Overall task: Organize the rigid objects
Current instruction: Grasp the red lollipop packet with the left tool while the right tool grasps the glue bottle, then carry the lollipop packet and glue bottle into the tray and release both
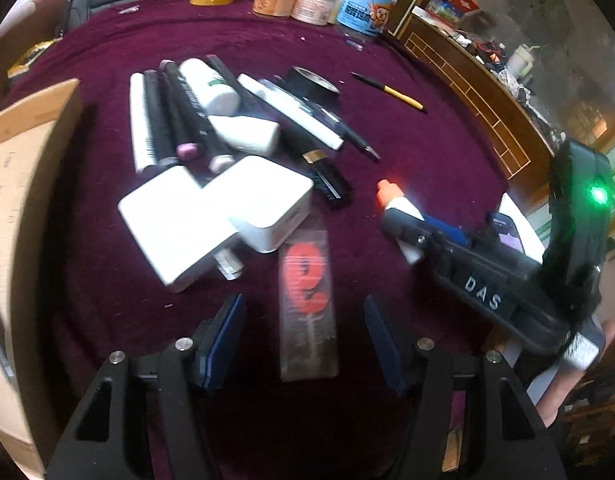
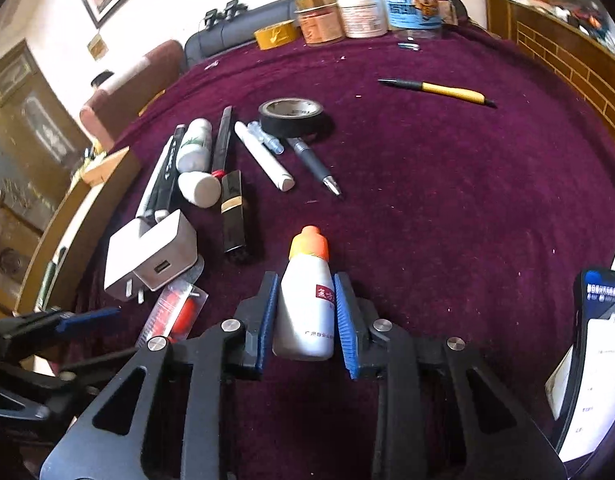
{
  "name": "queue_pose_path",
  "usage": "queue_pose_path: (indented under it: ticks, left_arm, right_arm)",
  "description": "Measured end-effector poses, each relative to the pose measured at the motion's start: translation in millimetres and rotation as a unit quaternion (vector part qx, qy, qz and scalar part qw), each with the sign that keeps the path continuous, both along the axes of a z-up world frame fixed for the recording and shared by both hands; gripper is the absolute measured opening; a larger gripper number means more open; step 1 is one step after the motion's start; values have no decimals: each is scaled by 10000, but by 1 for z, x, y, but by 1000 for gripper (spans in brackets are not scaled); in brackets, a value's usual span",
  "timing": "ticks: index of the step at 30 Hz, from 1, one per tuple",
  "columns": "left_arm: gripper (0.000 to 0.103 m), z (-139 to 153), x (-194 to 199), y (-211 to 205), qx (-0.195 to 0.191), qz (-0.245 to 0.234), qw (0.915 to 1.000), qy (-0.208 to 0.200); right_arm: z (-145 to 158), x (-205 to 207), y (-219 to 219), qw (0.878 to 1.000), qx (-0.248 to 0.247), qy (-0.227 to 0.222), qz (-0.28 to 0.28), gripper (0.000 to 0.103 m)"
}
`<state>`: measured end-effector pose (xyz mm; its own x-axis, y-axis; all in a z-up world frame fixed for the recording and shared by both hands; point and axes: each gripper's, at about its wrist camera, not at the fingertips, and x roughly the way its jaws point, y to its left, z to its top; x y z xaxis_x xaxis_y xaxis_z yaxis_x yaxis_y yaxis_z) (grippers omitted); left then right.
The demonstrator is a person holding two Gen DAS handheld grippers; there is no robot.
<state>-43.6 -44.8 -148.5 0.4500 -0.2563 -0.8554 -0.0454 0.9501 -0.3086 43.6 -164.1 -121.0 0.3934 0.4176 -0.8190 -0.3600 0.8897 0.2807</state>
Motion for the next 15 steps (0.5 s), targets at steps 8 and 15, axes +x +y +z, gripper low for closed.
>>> queue_pose_path:
  ticks: [8,15]
  left_arm:
    - [27,-6,3,-5,113,85,9999,-24]
    - [28,-7,0,-17,534,-103,9984,-174]
  right_arm:
    - [0,-5,3,9998,-120,-119,-59,27]
    - [-1,-2,3,9999,-70,-86,-76,27]
